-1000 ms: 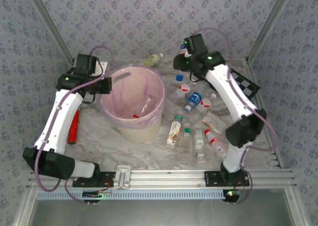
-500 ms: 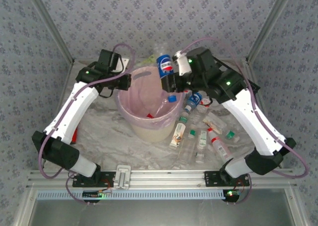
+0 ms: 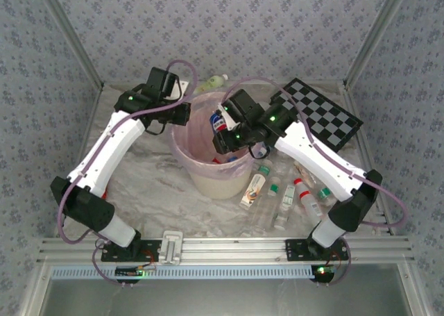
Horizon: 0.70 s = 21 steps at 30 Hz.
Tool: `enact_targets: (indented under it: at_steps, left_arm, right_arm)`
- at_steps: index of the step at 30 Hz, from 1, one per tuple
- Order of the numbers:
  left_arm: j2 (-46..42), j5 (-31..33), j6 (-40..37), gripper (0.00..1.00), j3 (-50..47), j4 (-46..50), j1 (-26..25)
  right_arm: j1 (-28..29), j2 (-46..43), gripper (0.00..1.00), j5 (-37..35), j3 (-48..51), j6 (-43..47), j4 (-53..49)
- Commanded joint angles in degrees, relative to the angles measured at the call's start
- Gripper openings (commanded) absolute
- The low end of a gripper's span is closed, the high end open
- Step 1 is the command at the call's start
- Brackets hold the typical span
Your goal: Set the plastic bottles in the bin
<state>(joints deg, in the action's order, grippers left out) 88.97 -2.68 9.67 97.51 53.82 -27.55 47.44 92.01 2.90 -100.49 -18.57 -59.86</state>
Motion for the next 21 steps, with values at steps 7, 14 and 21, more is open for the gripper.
enact_targets:
  at_steps: [7, 14, 21]
  left_arm:
    - [0.0, -0.9, 0.8, 0.01, 5.6, 2.3, -0.7]
    - [-0.5, -1.0, 0.8, 0.02, 5.7, 2.3, -0.8]
    - [-1.0, -2.3, 0.9, 0.18, 5.5, 1.7, -0.8]
  right_arm:
    - [0.3, 2.0, 0.75, -1.4, 0.3, 0.7, -1.0]
    - [0.0, 3.4, 0.86, -2.3, -3.0, 1.2, 0.0]
    - [-0.3, 8.9, 0.71, -3.2, -3.2, 0.3, 3.1]
